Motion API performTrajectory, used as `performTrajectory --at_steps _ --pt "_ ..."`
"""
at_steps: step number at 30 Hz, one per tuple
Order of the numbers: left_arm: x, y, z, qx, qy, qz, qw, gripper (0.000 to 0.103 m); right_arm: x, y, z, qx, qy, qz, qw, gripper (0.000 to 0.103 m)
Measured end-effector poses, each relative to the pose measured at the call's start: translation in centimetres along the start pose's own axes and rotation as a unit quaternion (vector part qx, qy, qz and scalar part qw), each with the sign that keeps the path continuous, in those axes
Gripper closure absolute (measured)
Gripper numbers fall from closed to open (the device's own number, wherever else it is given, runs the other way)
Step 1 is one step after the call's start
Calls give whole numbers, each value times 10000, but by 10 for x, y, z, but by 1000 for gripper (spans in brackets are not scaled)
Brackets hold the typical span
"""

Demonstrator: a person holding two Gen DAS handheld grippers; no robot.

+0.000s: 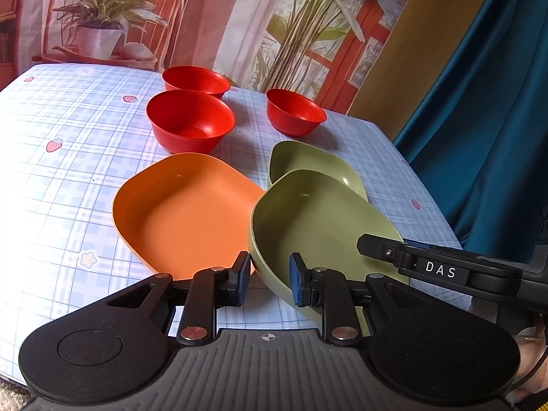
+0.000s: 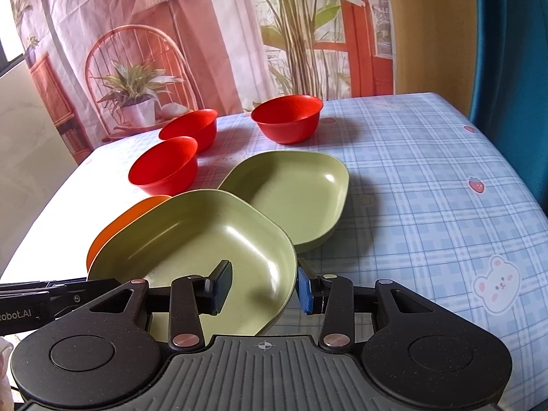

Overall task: Organize plates and bowls
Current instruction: 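Lift the green plate with the left gripper and carry it over the orange plate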

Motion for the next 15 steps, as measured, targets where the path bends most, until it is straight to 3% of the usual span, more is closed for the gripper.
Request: performTrajectory --at_steps 15 --pt "-8 15 9 -105 -208 224 9995 77 5 24 5 -100 167 204 9996 66"
Point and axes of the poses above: each gripper's, at about its wrist camera, not at the fingertips, and x roughly the way its jaws point, y to its left, z to its top, the point moved 9 cm from there along x, roughly the way its jaws point, and after that the axes turned 15 degrees about -z, right-handed, at the moved point
